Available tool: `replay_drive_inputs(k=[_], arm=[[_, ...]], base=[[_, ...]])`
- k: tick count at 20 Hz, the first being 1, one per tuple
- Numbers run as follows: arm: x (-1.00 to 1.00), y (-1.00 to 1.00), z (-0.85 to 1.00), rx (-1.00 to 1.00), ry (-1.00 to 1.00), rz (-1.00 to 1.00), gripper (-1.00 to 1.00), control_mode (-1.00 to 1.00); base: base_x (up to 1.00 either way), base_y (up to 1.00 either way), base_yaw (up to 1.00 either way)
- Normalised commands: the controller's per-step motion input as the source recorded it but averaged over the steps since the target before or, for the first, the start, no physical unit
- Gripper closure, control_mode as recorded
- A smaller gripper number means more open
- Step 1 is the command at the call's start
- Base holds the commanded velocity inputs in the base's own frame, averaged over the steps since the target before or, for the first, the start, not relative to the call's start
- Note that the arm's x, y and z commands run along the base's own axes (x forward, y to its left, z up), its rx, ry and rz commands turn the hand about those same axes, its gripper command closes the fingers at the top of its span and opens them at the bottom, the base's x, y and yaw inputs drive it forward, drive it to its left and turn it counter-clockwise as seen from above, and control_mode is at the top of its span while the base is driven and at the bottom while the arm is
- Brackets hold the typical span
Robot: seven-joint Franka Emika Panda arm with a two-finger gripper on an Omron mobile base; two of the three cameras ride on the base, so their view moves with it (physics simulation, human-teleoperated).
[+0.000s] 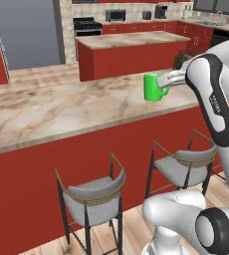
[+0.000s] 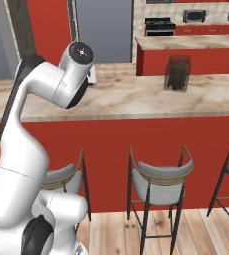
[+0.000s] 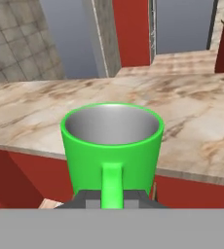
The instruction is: Open the cabinet directly in front. Then move the liquor and the mug to the dining counter with the jar on it.
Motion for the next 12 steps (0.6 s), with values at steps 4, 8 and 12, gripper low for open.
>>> replay_drive_inputs(k=[4,8,12], arm=[[0.34,0.00,-0.36,0.00,0.04,0.00,1.00,-1.00],[0.45,0.00,-0.22,-0.01,0.00,0.00,1.00,-1.00],[0.55,0.00,-0.19,-0.03,0.00,0.00,1.00,-1.00]], base=[[0.00,0.00,0.00],[0.00,0.00,0.00],[0.00,0.00,0.00]])
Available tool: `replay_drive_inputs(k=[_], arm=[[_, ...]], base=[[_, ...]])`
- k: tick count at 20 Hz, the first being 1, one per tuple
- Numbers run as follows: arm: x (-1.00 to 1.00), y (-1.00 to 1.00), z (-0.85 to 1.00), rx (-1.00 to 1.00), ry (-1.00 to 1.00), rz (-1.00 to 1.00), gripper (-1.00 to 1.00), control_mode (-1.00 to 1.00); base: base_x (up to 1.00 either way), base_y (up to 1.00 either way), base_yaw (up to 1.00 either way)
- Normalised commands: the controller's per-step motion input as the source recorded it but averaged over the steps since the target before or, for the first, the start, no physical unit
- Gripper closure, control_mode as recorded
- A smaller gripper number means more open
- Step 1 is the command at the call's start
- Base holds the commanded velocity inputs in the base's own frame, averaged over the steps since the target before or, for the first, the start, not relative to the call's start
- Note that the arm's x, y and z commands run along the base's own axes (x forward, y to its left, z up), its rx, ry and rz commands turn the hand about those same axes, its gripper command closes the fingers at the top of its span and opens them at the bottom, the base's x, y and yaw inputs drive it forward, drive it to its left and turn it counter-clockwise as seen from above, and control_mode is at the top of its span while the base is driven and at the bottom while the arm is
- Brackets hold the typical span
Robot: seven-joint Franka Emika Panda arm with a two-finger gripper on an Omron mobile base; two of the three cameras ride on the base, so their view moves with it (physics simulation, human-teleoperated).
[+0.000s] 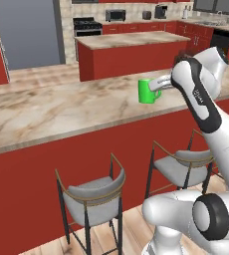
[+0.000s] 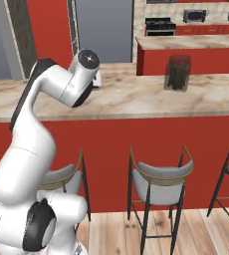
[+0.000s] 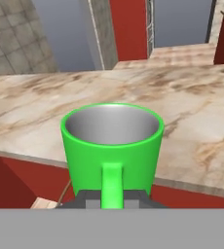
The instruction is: Open the cabinet directly in front. Then move the liquor and the mug to the dining counter with the jar on it.
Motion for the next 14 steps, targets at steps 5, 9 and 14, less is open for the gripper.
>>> replay_drive_inputs(k=[5,9,14], arm=[[0.64,0.00,-0.22,-0.05,0.00,0.00,1.00,-1.00],[0.70,0.00,-0.29,-0.07,0.00,0.00,1.00,-1.00],[0.57,0.00,-0.26,-0.05,0.00,0.00,1.00,-1.00]], base=[[0.00,0.00,0.00],[0.00,0.00,0.00],[0.00,0.00,0.00]])
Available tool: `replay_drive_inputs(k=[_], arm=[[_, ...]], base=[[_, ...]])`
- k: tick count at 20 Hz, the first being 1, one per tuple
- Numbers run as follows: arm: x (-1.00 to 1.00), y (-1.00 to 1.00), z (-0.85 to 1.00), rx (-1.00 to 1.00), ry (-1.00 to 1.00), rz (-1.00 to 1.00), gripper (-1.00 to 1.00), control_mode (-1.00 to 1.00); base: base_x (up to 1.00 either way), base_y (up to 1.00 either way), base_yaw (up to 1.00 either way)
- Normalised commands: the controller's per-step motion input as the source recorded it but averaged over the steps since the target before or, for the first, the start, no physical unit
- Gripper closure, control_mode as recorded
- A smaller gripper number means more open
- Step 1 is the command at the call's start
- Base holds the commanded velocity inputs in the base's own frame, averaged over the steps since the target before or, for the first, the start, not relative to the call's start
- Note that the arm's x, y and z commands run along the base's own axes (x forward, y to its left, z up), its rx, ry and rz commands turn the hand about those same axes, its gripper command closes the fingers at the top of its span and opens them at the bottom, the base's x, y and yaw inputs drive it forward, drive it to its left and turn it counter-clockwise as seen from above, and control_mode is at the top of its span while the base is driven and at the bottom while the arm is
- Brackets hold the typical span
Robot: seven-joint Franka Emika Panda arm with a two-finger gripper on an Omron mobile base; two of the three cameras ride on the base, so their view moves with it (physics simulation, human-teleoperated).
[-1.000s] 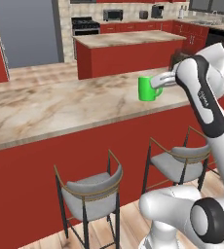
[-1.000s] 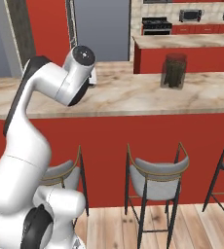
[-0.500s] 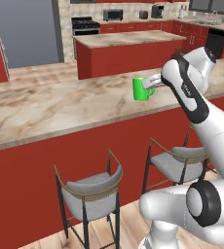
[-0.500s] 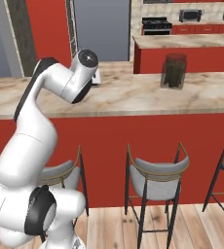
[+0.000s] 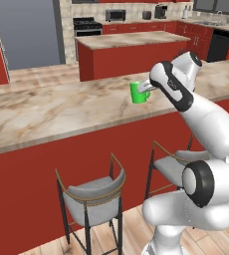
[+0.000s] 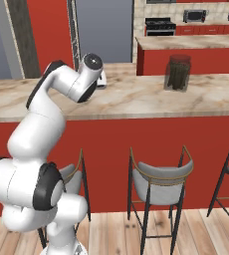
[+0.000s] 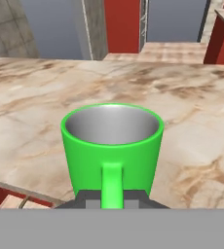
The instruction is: Open the cabinet directly in front. Then move the liquor and the mug to the dining counter with the jar on it.
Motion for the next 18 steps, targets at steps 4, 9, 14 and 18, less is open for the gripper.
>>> replay_drive_inputs(k=[4,9,14,18], arm=[[0.48,0.00,-0.27,-0.04,-0.01,0.00,1.00,-1.00],[0.45,0.00,-0.22,0.00,0.00,0.00,1.00,-1.00],[0.25,0.00,-0.21,0.00,-0.05,0.00,1.00,-1.00],[0.02,0.00,-0.13,0.00,-0.10,0.00,1.00,-1.00]], base=[[0.00,0.00,0.00],[0.00,0.00,0.00],[0.00,0.00,0.00],[0.00,0.00,0.00]])
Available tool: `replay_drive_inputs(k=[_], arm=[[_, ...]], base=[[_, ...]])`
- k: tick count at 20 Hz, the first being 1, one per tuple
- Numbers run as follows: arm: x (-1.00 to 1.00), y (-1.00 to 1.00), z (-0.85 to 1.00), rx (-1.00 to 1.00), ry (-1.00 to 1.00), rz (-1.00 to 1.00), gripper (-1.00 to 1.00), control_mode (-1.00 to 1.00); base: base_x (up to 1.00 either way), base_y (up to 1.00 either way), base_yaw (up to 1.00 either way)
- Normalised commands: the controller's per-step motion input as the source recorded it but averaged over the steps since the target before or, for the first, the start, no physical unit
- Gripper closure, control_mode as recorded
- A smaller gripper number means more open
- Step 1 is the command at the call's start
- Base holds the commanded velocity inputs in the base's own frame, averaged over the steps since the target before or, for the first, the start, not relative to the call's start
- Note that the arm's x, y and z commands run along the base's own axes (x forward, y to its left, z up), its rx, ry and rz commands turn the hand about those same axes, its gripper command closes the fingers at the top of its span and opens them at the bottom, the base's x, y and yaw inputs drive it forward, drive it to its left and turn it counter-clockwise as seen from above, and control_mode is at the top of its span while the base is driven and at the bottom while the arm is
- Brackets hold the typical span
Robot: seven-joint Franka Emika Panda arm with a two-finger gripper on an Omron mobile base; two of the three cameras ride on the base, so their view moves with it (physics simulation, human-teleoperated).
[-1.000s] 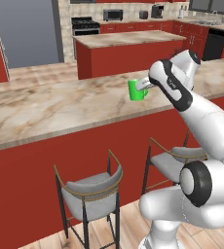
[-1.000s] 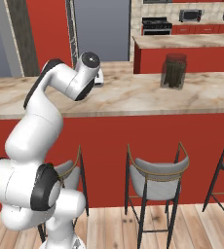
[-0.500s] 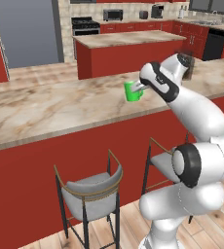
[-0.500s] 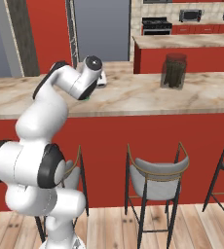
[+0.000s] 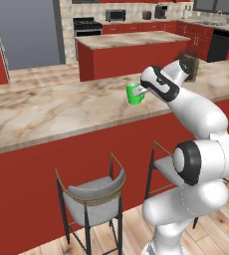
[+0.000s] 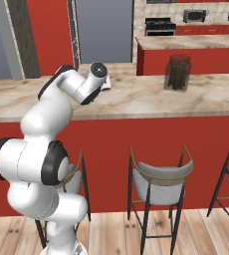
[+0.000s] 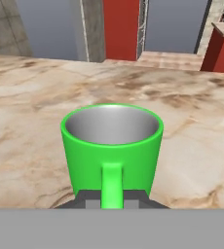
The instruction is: Open the cabinet directly in front. Then move the liquor and the mug to the dining counter with the jar on it.
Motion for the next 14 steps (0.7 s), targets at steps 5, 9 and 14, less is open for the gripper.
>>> replay_drive_inputs(k=[5,9,14], arm=[[0.00,0.00,-0.11,0.00,-0.08,0.00,1.00,-1.00],[0.00,0.00,-0.15,0.00,-0.11,0.00,1.00,-1.00],[0.00,0.00,-0.16,0.00,-0.11,0.00,1.00,-1.00]], base=[[0.00,0.00,0.00],[0.00,0.00,0.00],[0.00,0.00,0.00]])
